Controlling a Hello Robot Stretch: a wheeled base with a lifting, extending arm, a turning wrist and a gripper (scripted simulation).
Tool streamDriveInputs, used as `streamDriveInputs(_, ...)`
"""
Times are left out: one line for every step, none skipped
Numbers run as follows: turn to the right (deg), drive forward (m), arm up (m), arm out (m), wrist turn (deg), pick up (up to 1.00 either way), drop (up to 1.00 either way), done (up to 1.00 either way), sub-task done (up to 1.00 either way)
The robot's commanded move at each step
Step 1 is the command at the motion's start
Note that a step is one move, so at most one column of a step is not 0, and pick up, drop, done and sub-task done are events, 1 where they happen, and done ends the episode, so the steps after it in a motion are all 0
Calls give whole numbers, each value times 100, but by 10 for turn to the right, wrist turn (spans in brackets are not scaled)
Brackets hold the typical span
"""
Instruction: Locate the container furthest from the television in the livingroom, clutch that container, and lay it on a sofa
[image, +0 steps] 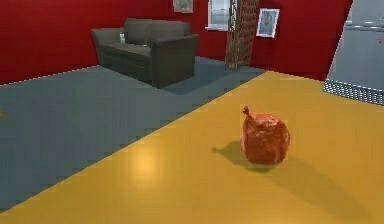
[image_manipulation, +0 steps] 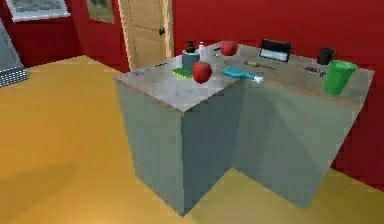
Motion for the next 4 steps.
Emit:
streamDriveInputs(-180, 0, 0, 0, 0, 0, 0, 0, 0)
streamDriveInputs(0, 5, 0, 0, 0, 0, 0, 0, 0)
streamDriveInputs(-240, 0, 0, 0, 0, 0, 0, 0, 0)
streamDriveInputs(0, 100, 0, 0, 0, 0, 0, 0, 0)
